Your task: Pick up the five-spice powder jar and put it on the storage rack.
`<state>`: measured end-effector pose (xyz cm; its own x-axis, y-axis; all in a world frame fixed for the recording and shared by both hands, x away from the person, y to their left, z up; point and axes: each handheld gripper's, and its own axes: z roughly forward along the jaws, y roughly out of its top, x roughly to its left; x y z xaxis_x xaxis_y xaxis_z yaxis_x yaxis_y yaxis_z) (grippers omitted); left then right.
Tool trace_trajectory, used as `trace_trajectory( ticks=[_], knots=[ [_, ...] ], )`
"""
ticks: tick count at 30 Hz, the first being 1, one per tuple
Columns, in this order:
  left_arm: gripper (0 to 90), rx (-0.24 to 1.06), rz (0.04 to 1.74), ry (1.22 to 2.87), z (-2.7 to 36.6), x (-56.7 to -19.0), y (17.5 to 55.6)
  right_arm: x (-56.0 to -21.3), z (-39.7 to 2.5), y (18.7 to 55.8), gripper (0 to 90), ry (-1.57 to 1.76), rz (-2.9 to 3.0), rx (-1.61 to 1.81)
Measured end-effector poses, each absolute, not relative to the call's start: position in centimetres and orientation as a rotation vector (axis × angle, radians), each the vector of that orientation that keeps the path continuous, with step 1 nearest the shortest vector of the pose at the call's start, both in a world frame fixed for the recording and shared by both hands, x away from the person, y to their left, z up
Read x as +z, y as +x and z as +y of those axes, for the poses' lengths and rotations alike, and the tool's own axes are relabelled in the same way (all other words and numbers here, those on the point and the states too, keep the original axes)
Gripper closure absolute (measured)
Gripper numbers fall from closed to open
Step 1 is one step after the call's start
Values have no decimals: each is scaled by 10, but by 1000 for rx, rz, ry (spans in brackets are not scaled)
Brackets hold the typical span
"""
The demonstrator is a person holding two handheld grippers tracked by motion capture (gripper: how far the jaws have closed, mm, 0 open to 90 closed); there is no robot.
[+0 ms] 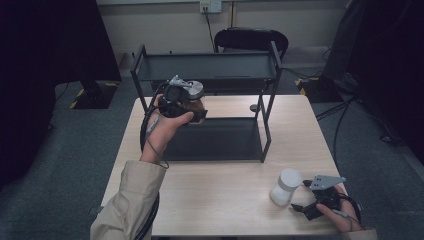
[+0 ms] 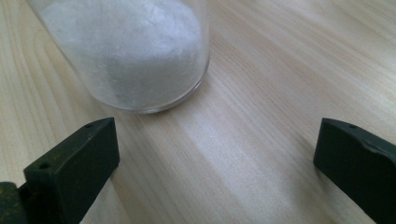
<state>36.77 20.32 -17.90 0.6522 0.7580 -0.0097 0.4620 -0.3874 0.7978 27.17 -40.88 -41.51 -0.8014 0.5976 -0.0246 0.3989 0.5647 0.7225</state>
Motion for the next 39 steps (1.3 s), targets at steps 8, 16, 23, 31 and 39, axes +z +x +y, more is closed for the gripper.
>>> trace_trajectory(
  ticks=[8,16,23,31,39],
  knots=[
    [302,464,947,2046,204,-166,368,-415,-409,272,0,827,2534,1071],
    [302,474,948,2033,206,-153,367,-415,-409,272,0,828,2534,1071],
    [302,479,947,2028,206,-140,368,-415,-409,272,0,827,2534,1070],
    [302,493,949,2033,202,-131,371,-415,-409,272,0,827,2534,1069],
    [302,491,962,2026,203,-123,374,-415,-409,272,0,827,2535,1069]
  ],
)
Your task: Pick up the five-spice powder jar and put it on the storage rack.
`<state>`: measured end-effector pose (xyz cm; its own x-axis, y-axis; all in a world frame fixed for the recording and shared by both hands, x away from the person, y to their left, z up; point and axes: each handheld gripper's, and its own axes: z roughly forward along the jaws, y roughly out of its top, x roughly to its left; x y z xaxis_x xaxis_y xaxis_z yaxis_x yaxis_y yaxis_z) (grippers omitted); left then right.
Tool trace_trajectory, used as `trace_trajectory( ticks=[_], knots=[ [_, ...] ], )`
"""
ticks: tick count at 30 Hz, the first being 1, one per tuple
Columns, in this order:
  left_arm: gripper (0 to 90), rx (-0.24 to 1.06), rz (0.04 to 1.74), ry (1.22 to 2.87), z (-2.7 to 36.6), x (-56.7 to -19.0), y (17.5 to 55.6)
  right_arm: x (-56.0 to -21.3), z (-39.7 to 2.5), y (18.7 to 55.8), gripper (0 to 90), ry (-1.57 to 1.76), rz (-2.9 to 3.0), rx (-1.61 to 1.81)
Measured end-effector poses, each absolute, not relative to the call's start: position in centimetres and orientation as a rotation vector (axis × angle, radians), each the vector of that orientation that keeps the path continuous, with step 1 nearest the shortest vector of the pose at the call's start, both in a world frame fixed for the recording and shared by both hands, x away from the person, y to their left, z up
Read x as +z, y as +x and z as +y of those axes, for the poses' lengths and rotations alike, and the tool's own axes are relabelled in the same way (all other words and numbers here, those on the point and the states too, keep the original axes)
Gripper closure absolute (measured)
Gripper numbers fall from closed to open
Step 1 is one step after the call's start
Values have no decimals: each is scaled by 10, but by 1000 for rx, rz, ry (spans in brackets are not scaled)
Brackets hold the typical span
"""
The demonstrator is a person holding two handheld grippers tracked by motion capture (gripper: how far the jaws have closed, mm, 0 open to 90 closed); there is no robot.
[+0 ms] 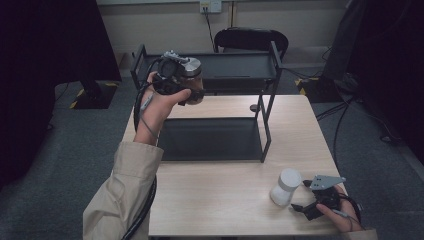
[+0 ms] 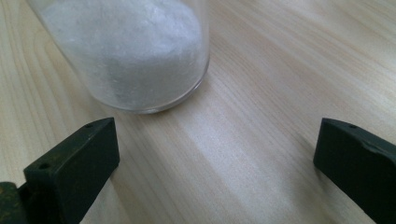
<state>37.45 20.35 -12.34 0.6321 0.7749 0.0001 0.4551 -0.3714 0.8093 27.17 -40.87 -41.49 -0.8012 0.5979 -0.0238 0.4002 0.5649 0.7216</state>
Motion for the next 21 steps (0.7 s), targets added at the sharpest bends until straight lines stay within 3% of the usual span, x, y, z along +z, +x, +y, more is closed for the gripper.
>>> trace_trajectory(
  ticks=[21],
  knots=[
    [302,504,989,2013,210,-101,381,-415,-409,272,0,828,2535,1070]
  ],
)
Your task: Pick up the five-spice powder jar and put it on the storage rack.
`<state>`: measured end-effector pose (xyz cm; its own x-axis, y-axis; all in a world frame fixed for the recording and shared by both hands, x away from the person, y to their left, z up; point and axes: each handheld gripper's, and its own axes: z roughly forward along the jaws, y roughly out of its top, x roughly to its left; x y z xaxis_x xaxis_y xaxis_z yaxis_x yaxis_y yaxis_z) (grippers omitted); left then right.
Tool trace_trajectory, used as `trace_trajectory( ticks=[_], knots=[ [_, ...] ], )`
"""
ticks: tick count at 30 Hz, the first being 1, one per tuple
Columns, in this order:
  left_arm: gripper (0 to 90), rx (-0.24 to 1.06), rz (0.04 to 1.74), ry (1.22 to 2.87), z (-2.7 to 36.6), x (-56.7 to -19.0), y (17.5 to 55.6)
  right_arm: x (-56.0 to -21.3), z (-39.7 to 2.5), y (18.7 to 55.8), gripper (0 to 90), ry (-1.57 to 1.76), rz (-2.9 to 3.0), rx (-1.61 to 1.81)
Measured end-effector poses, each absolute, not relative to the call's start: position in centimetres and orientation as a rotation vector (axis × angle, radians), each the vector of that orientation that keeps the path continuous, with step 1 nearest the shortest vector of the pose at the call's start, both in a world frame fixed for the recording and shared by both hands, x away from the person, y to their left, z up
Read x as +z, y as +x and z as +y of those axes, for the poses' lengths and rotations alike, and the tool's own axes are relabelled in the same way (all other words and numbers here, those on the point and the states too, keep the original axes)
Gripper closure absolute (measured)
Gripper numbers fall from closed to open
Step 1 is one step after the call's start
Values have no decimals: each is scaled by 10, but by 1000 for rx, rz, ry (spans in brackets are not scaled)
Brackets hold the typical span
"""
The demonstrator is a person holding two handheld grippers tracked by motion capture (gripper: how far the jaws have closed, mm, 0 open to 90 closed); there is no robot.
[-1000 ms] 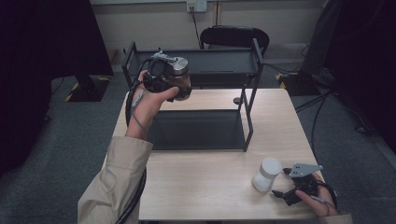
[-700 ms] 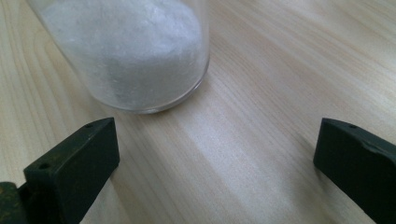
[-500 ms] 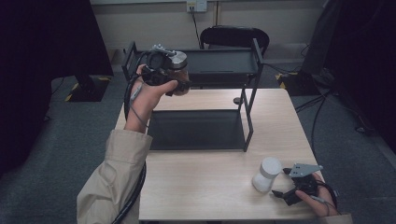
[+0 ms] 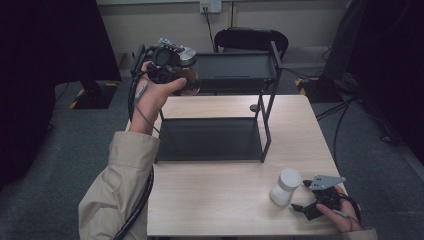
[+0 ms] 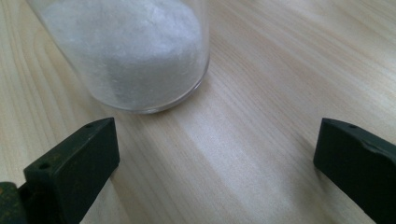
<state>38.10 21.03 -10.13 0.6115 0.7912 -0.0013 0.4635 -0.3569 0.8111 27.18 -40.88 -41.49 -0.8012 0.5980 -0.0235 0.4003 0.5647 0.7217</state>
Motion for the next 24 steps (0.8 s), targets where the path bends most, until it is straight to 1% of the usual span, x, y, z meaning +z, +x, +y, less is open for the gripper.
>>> trace_trajectory(
  ticks=[2,10,24],
  knots=[
    [302,495,988,2012,212,-99,383,-415,-409,272,0,827,2535,1070],
    [302,532,997,2021,205,-86,390,-415,-409,272,0,827,2535,1070],
    [302,555,1069,1994,199,-84,416,-415,-409,272,0,827,2535,1070]
  ],
)
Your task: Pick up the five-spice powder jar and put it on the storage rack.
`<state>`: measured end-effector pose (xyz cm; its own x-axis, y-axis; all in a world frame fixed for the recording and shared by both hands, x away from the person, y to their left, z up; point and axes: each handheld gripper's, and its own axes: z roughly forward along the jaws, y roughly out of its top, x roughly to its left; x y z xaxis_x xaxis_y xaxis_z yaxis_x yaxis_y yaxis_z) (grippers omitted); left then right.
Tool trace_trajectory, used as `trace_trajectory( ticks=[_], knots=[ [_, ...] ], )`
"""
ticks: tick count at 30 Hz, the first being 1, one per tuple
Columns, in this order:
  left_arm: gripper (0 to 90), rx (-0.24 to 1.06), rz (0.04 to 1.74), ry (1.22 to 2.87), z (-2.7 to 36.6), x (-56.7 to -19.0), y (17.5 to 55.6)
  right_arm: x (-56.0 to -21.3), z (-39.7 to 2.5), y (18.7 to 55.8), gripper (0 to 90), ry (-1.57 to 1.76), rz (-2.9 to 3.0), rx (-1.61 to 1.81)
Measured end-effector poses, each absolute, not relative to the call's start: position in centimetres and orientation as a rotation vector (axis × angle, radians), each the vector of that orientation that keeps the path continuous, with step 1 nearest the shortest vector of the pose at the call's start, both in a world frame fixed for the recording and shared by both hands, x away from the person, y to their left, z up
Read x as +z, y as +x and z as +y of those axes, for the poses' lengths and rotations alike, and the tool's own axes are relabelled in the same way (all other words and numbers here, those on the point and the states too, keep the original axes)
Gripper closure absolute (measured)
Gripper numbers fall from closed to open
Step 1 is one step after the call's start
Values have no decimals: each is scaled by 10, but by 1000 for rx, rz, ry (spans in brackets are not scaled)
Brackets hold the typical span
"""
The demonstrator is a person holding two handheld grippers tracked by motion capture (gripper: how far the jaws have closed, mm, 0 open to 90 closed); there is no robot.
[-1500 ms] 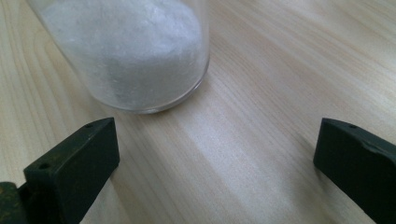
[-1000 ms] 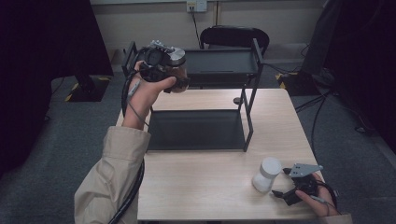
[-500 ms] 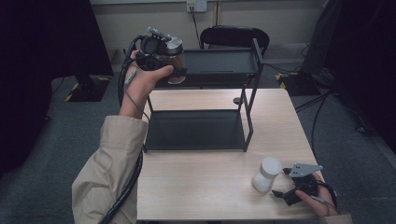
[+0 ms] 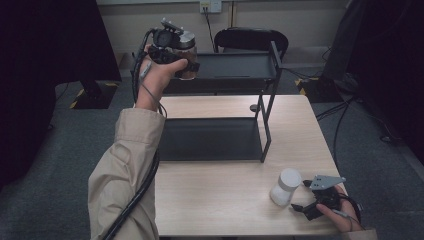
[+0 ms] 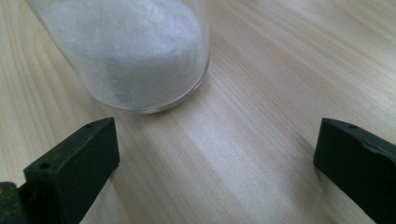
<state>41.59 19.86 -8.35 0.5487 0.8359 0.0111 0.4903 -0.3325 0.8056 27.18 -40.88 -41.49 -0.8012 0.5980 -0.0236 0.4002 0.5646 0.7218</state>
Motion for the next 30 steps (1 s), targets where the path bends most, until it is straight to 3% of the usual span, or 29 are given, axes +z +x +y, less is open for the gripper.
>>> trace_trajectory(
  ticks=[30],
  knots=[
    [302,568,1123,1975,186,-98,436,-415,-409,272,0,827,2535,1070]
  ],
)
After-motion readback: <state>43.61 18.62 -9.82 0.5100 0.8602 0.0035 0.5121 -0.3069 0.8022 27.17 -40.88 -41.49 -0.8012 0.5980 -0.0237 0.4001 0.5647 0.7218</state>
